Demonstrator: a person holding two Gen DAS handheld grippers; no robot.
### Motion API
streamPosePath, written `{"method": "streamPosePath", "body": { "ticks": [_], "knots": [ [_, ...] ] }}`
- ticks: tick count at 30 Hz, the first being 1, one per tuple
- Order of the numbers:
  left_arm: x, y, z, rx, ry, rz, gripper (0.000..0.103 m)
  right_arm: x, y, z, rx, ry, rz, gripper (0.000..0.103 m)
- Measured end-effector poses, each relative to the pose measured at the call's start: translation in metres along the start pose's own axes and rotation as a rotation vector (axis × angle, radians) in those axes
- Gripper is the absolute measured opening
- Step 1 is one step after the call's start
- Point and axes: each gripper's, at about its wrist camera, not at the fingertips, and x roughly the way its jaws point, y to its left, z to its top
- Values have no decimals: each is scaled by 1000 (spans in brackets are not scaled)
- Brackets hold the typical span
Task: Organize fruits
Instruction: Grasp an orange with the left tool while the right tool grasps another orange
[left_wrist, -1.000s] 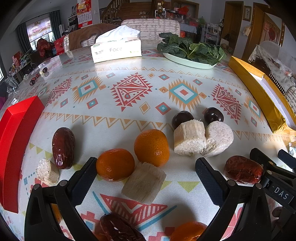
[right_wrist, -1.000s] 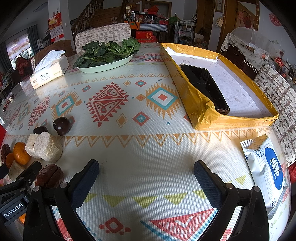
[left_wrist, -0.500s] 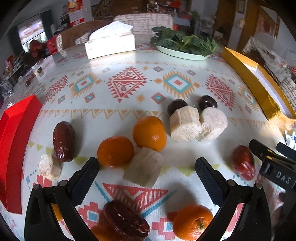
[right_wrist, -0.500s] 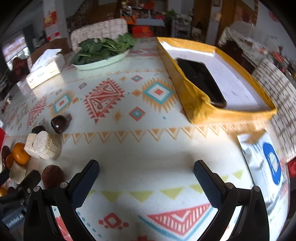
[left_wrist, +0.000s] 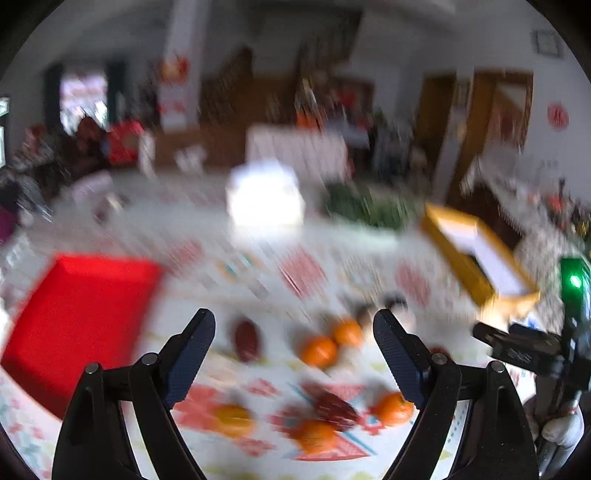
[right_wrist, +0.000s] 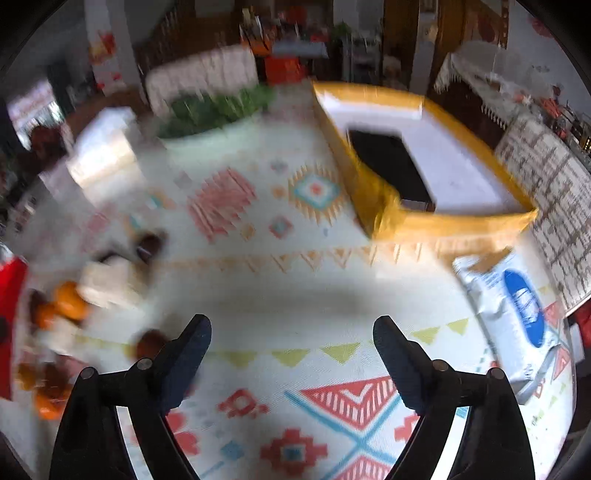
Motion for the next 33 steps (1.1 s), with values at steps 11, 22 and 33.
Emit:
{"method": "streamPosePath", "body": {
  "ticks": [11,22,33],
  "knots": [
    [-19,85,-25,-170,52,-68,80,-23,66,-35,-120,33,358,84],
    [21,66,-69,-72,238,-148,45,1,104,-61,-233,100,358,67],
    [53,55,-81,-19,322,-145,45,13,106,-65,-233,129,352,62]
  ]
}}
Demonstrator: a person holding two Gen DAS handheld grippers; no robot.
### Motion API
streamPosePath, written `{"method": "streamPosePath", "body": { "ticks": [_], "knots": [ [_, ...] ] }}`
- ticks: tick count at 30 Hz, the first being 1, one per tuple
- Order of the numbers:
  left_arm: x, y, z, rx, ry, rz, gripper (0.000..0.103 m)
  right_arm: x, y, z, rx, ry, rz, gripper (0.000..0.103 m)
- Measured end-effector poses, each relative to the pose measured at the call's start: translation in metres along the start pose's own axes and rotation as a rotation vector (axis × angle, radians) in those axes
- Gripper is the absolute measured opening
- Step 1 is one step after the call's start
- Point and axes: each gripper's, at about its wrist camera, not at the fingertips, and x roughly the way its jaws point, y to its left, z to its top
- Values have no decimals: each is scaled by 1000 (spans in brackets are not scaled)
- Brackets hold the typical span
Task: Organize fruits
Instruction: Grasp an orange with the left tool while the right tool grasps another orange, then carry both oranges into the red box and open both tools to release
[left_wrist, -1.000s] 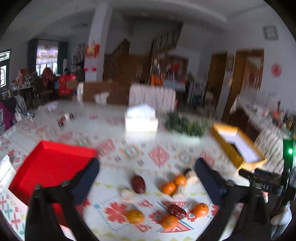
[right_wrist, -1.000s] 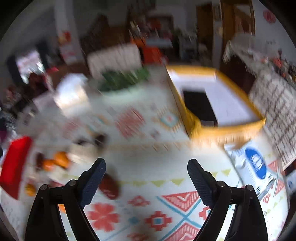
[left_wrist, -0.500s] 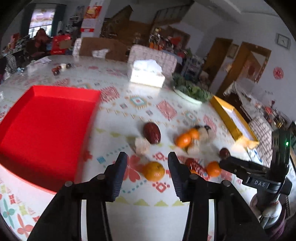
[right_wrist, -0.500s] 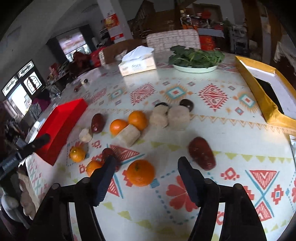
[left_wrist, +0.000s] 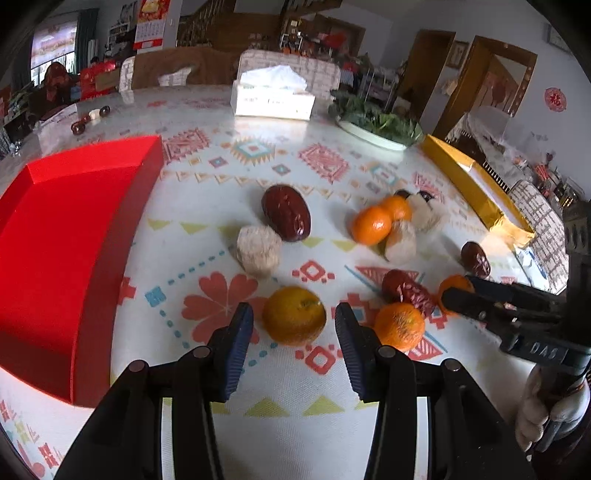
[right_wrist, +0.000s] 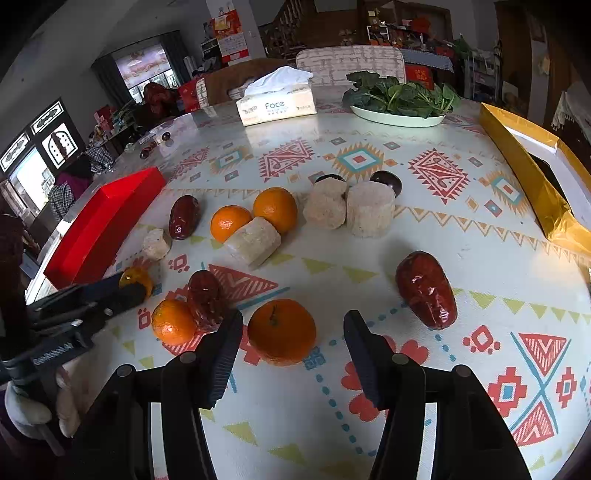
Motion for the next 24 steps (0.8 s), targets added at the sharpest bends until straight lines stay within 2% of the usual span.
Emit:
{"method": "streamPosePath", "body": {
  "ticks": [7,8,9,12,14,17,24],
  "knots": [
    [6,-6,0,25,8,47,45,2,3,0,-10,4,-8,61],
    [6,-7,0,26,8,47,43,2,4,0,-13,4,-13,61],
    [6,-7,1,27,7,49,34,3,5,0,-16,2,-20,61],
    [5,-8,0,26,4,50,33,3,6,-1,-19,-1,-33,52],
    [4,-7,0,22,1,52,33,3,7,-1,-17,-1,-14,41],
    [-2,-2,0,-9,-29,38,32,2,11,-2,-22,-10,-32,40],
    [-31,18,-3,-113,-113,-24,32,-22,21,-3,-27,-57,-10,40]
  ]
}}
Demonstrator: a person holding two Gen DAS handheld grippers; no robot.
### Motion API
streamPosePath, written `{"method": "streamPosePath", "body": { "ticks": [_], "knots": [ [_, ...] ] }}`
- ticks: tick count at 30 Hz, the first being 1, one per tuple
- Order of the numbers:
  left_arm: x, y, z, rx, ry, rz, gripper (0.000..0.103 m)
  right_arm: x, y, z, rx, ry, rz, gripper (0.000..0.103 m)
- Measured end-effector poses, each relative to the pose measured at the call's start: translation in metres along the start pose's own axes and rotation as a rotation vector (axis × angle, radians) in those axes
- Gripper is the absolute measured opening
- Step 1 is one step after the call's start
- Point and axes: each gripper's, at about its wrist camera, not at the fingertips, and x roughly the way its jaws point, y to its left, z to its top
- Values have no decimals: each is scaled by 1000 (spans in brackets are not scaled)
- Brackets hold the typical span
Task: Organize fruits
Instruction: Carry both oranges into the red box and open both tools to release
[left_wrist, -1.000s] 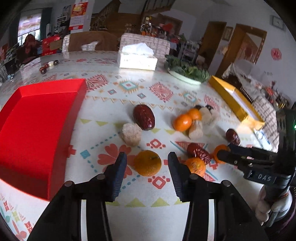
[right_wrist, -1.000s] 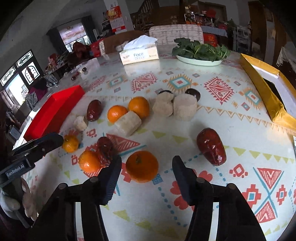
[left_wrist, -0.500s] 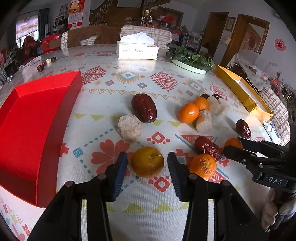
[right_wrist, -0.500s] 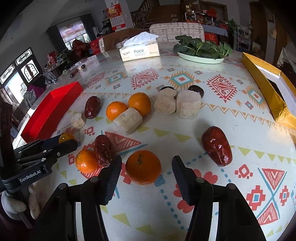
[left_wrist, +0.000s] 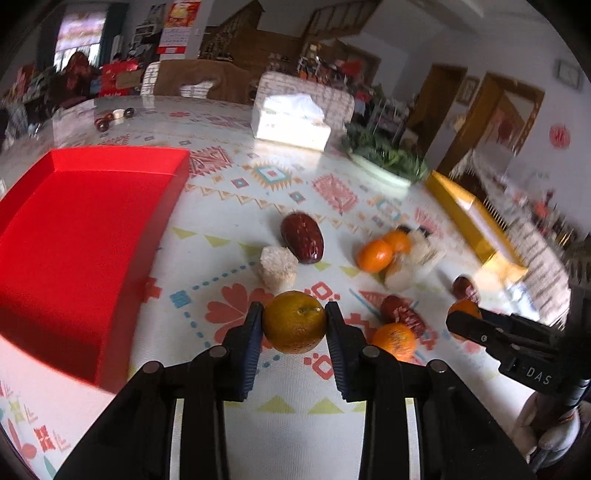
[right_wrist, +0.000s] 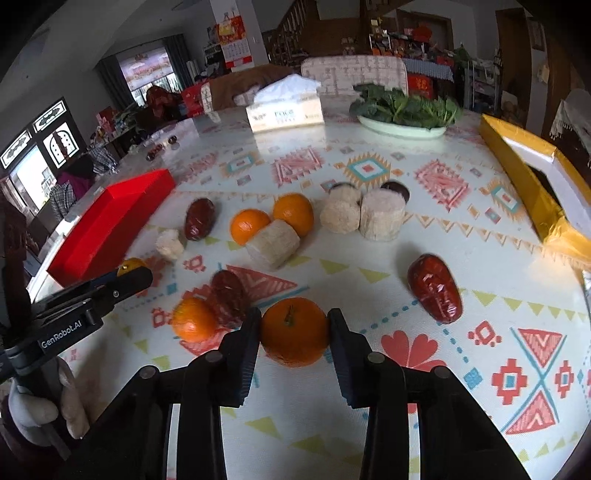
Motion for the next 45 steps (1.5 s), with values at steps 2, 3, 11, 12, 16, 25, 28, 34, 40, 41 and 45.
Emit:
{"method": "streamPosePath", "body": {
  "ticks": [2,3,11,12,16,25,28,34,40,41,45],
  "knots": [
    [-16,8,6,-15,-37,7,32,-9,8,5,-15,-15,10,40],
    [-25,14,10,-27,-59,11,32,-14,14,8,-25,-24,24,40],
    [-70,79,24,-126,-155,171,32,-8,90,38,-102,-15,224,40],
    [-73,90,24,-146,-161,188,32,-2,104,42,-113,-1,260,40],
    [-82,124,27,-196,-175,247,32,22,154,55,-163,39,345,40],
    [-75,177,30,-282,-133,320,33,90,235,68,-262,141,344,41],
    [-69,186,28,-294,-109,329,33,107,246,67,-270,173,329,41],
    [-66,190,27,-293,-101,318,33,125,252,65,-272,192,300,42],
    [-71,185,29,-285,-117,299,33,125,256,65,-279,185,286,49],
    [-73,183,29,-284,-124,298,33,124,257,66,-282,180,288,55],
    [-82,179,31,-286,-145,300,39,116,256,68,-280,154,282,62]
  ]
}}
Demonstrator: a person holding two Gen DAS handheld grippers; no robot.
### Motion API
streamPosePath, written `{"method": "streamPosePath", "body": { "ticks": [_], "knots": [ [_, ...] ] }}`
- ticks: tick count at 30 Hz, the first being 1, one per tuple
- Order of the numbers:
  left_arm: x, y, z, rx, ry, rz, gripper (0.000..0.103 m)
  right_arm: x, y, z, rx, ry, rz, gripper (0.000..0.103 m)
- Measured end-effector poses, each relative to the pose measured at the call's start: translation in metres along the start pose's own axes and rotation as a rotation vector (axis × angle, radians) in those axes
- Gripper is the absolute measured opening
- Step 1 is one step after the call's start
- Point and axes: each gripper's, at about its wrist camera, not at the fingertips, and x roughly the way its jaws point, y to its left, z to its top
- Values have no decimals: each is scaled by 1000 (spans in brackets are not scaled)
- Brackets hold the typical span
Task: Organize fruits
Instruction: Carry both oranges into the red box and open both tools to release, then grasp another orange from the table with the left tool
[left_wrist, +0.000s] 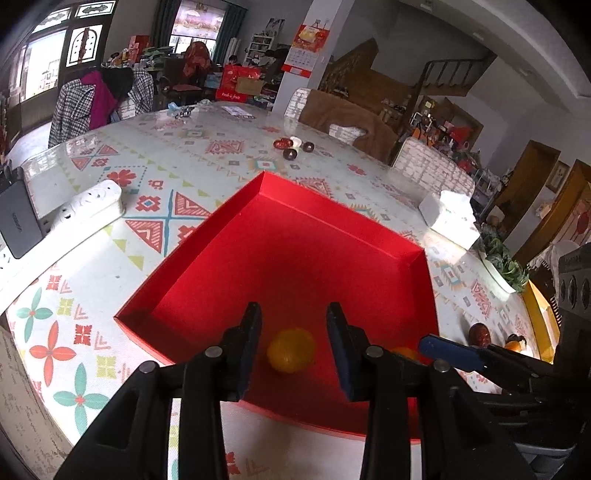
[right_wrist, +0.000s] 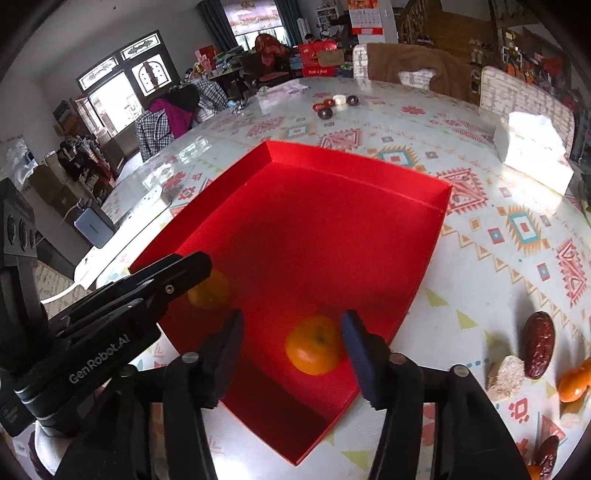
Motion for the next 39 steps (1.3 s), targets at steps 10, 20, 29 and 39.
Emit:
{"method": "streamPosePath", "body": {
  "ticks": [10,20,29,39],
  "knots": [
    [-35,-22,3,19,-69,-25,55,-45,-11,-6,29,-95,-1,78],
    [-55,-85,-12,127,-79,-93,60,-110,-72,-41,146,-180,-15,83],
    [-57,-150,-38,239,-46,-168,60,-177,-161,-92,348,-276,59,89],
    [-42,-198,-62,331,23,-211,61,-226,-228,-142,401,-308,-225,90]
  ]
}}
